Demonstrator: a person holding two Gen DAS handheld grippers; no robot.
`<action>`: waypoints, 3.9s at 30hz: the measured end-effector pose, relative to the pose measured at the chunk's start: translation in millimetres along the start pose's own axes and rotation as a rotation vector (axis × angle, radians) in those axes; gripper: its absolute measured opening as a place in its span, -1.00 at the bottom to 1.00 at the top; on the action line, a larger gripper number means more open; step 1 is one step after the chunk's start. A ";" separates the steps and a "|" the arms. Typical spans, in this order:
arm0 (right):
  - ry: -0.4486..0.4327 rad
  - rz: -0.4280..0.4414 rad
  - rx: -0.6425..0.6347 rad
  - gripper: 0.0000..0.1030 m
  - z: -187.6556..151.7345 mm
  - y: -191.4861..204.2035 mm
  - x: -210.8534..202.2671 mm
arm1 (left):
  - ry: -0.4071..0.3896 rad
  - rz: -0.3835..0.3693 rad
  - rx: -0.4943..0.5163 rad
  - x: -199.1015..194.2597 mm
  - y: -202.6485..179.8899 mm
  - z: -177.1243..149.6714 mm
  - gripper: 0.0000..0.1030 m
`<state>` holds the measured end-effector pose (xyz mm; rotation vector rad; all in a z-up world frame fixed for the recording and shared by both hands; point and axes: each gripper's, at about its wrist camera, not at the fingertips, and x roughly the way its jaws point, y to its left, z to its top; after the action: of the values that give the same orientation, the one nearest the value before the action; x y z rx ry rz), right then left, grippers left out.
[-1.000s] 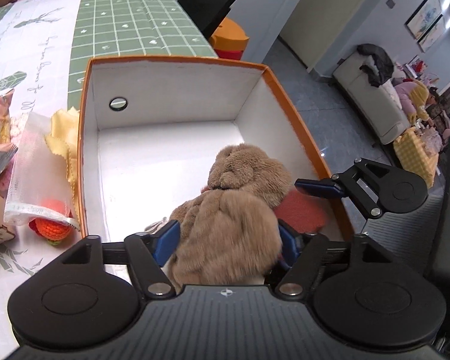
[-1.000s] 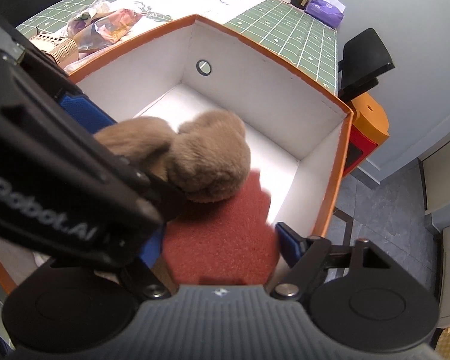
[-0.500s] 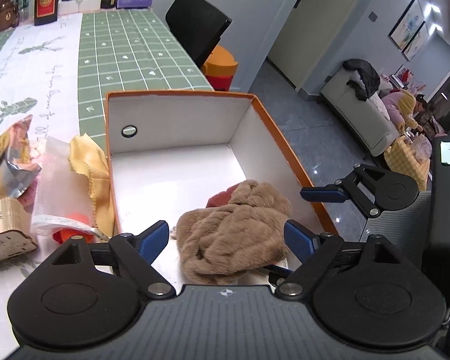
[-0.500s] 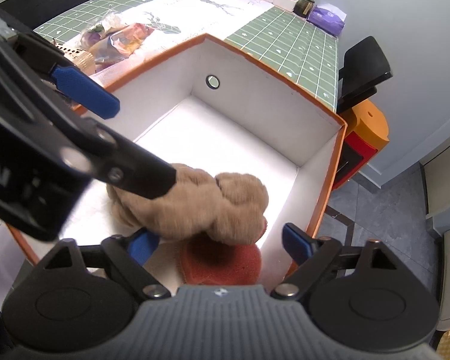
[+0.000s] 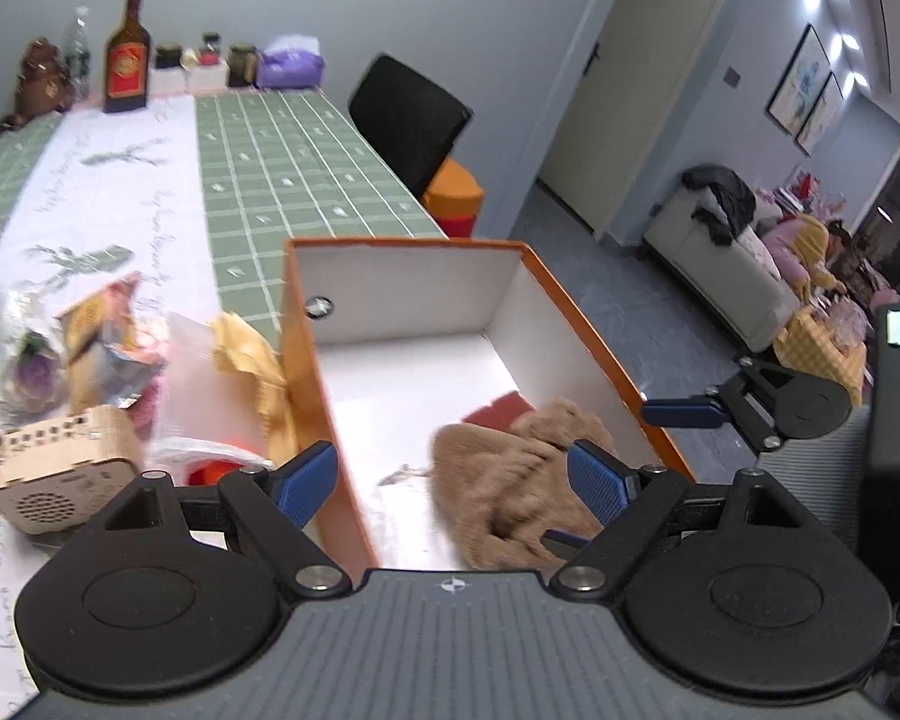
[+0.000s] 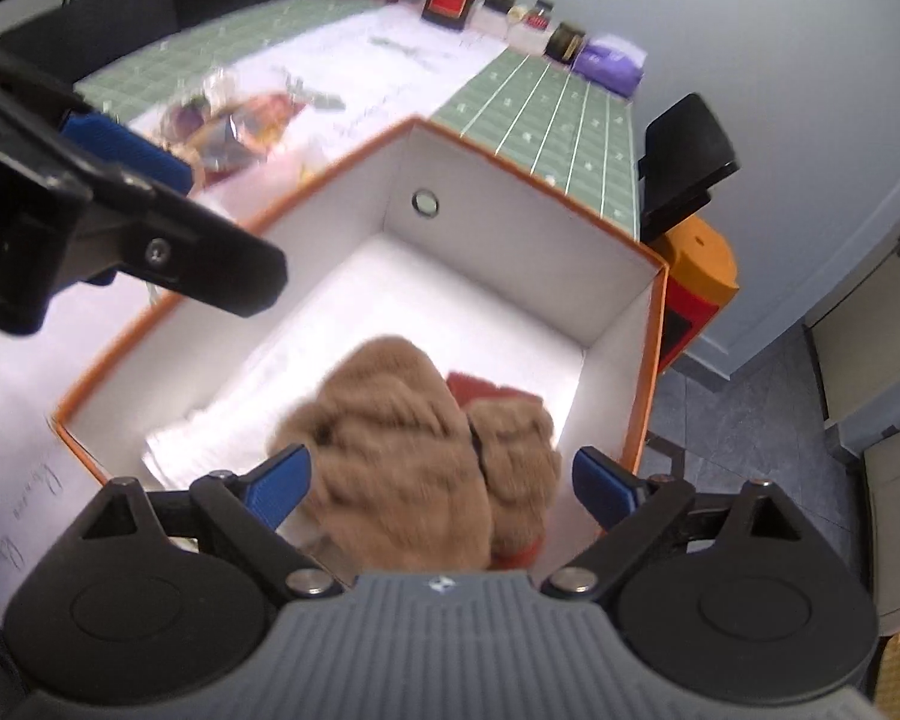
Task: Organize soft objects
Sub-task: 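Withdraw both tools from the orange box back over the table, then grasp the white plastic-wrapped bundle with the left tool while the right tool grasps the yellow Deegeo snack bag, then carry the wrapped bundle and snack bag with both tools over the orange box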
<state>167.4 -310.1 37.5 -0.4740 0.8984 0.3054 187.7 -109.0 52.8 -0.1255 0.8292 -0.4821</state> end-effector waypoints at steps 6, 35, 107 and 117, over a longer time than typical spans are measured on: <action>-0.109 -0.014 0.054 0.79 2.4 23.8 -21.4 | -0.084 0.030 -0.066 -28.3 25.1 -15.1 0.96; -0.287 0.094 0.115 0.80 25.0 161.1 -11.5 | -0.289 0.296 -0.121 -100.7 129.0 -99.5 0.96; -0.008 0.303 0.115 -0.19 219.9 136.7 181.0 | -0.056 0.264 -0.431 63.0 293.0 31.5 -0.11; -0.082 0.320 0.150 -0.19 230.9 128.6 147.9 | -0.158 0.295 -0.415 12.3 275.0 39.3 -0.11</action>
<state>353.0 -72.7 6.9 -0.1758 0.9094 0.5408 323.2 125.7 -9.3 -0.4118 0.7679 -0.0167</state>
